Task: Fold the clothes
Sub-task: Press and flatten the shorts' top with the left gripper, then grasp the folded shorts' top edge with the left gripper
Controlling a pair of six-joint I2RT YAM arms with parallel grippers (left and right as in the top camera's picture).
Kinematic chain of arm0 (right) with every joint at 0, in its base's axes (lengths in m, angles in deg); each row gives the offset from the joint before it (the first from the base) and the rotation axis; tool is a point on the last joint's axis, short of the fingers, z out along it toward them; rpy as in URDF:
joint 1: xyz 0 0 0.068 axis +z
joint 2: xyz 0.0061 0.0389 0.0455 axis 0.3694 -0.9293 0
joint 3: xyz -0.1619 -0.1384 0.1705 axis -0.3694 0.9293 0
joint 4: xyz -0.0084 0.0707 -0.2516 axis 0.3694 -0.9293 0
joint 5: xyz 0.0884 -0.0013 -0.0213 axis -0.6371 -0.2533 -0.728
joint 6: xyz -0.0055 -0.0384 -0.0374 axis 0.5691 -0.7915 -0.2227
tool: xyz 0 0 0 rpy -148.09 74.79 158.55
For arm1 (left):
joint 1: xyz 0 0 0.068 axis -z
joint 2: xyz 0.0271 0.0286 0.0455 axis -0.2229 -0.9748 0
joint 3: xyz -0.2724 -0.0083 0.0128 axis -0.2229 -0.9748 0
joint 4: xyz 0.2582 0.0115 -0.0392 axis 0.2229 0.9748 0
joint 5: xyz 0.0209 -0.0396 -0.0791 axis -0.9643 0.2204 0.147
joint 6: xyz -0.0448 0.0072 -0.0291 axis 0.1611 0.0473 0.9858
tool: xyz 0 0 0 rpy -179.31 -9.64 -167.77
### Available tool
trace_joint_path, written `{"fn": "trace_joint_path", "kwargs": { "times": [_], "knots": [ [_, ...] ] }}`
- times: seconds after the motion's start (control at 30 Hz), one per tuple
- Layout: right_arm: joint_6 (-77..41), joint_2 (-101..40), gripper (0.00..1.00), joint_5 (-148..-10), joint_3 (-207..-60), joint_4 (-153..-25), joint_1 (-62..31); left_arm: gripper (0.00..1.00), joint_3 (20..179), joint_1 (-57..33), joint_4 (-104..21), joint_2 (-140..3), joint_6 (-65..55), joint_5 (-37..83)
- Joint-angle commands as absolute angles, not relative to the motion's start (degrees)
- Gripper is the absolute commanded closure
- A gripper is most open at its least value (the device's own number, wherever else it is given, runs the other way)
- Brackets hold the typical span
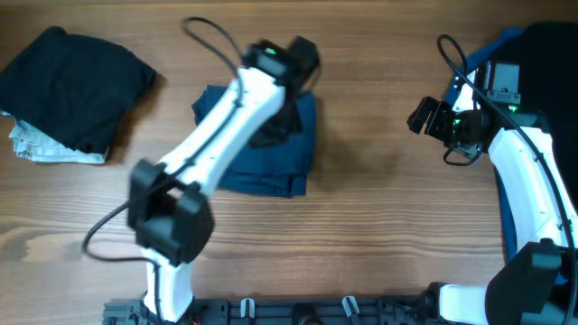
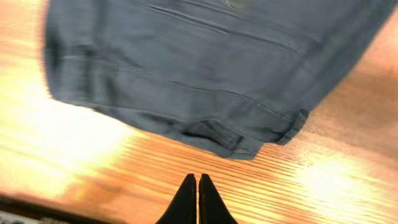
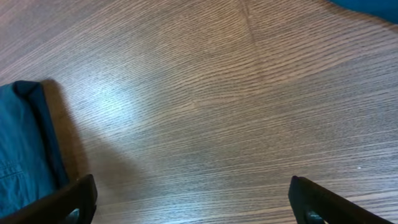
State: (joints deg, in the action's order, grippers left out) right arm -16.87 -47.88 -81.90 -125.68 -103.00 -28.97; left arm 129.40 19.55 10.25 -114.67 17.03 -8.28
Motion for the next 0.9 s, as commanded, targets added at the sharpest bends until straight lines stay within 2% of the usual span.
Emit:
{"fn": "trace_joint_path", "kwargs": {
  "times": [0.0, 0.4, 0.7, 0.87],
  "knots": [
    [-16.9, -47.5, 0.00, -81.1, -126.5, -103.0, -29.0, 0.96, 127.6, 14.6, 11.9, -114.2, 22.6, -9.3],
    [-16.9, -47.5, 0.00, -81.1, -126.5, -103.0, -29.0, 0.96, 105.1, 1.6, -4.5, -114.2, 27.1, -2.8],
    [-16.8, -47.5, 0.00, -81.1, -126.5, -103.0, -29.0, 0.96, 96.7, -0.9, -18.7, -114.2, 26.4, -12.7],
    [-16.9, -47.5, 0.01, -81.1, -126.5, -103.0, -29.0, 0.94, 96.0, -0.9, -37.8, -114.2, 7.2, -16.1]
  ]
}}
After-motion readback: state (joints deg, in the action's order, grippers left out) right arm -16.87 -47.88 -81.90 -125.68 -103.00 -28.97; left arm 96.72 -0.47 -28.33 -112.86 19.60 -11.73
